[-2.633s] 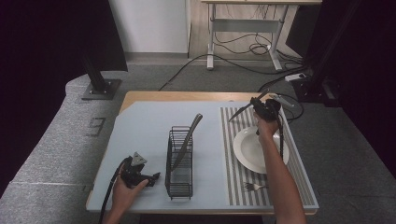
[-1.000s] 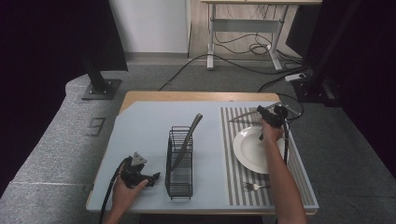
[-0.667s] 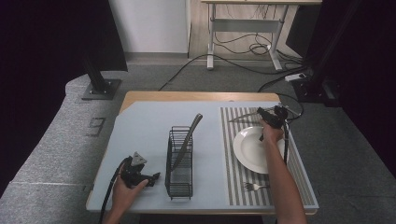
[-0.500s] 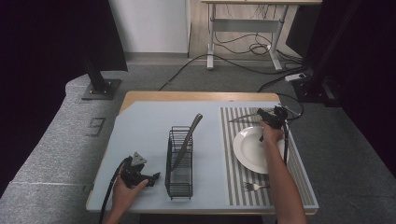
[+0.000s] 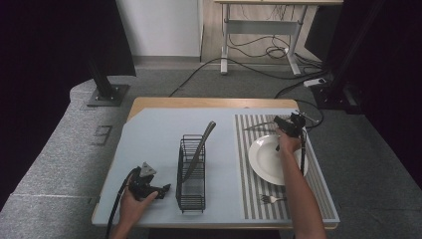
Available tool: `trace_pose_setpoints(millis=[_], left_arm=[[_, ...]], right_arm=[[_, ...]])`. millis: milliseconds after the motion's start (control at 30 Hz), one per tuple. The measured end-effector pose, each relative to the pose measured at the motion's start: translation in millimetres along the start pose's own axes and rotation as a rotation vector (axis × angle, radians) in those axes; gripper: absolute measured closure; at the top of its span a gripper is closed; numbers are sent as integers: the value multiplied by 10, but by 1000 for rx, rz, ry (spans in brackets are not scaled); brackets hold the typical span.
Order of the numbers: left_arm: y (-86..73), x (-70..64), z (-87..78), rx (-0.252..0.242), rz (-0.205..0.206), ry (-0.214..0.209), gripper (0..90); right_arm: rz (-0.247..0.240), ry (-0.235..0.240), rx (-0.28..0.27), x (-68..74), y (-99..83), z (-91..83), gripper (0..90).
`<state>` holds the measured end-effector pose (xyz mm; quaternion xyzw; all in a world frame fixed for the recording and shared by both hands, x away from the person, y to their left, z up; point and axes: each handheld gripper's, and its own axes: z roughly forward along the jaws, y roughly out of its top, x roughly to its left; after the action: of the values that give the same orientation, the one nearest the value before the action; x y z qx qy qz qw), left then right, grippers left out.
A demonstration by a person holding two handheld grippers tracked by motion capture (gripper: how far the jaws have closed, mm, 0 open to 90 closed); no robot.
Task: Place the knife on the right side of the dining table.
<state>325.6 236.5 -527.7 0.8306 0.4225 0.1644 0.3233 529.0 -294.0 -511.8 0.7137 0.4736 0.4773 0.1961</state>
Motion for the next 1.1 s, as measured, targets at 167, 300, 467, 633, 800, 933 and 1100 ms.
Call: trace_pose_setpoints(millis=[167,300,467,633,800,933,1100], left_arm=[[0,0,0,0,0,0,56],[0,0,0,0,0,0,56],[0,0,0,0,0,0,56],[0,0,0,0,0,0,56],[0,0,0,0,0,0,56],[0,0,0,0,0,0,56],[0,0,0,0,0,0,56]], right_arm=[[3,-10,11,2,7,5,616],[0,-23,18,11,11,8,608],[-10,-48,26,31,15,17,594],[-8,-61,30,38,18,25,589],[-7,-66,33,41,18,25,585],[-15,-76,35,47,17,22,576],[-27,-91,35,61,14,18,565]])
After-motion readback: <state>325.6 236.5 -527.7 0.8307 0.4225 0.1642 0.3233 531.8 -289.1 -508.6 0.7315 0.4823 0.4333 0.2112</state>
